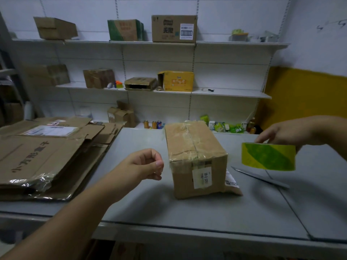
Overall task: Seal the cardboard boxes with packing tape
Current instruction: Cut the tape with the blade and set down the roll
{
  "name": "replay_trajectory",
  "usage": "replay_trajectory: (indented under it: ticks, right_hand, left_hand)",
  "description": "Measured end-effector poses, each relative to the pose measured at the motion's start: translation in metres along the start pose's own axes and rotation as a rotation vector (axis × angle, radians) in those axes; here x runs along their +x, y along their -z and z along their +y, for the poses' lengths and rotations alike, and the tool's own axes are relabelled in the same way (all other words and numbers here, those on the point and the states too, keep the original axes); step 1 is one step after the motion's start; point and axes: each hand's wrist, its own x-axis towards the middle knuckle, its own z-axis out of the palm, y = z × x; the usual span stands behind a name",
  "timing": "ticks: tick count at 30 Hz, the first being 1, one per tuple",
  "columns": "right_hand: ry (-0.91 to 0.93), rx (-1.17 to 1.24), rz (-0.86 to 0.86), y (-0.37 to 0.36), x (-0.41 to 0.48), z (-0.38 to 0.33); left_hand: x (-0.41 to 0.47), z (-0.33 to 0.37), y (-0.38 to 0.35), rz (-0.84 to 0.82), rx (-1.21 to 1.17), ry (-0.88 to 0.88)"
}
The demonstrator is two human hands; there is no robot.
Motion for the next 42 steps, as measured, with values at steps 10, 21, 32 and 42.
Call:
replay_trajectory:
  ticks: [10,21,32,42]
  right_hand:
    - [0.085,-0.129,0.015,-0.028,0.048,-0.031]
    - [0.119,-0.222,0.028,-0.042,0.053,-0.051]
    - [0.085,-0.191,0.045,-0.045,0.055,-0.042]
    - [-0.084,-0.124,-0.068,-0.030,0.010,-0.014]
  left_hand:
    - [0.024,-0.007,-0.013,-0.131,0.028,-0.146]
    - [0.048,-0.033,-0.023,0.081,0.570,-0.217]
    - [0.022,0.055,-0.029,-0.085,1.223,-0.520]
    - [0.056,0.049,-0.064,-0.185,1.572,-0.373]
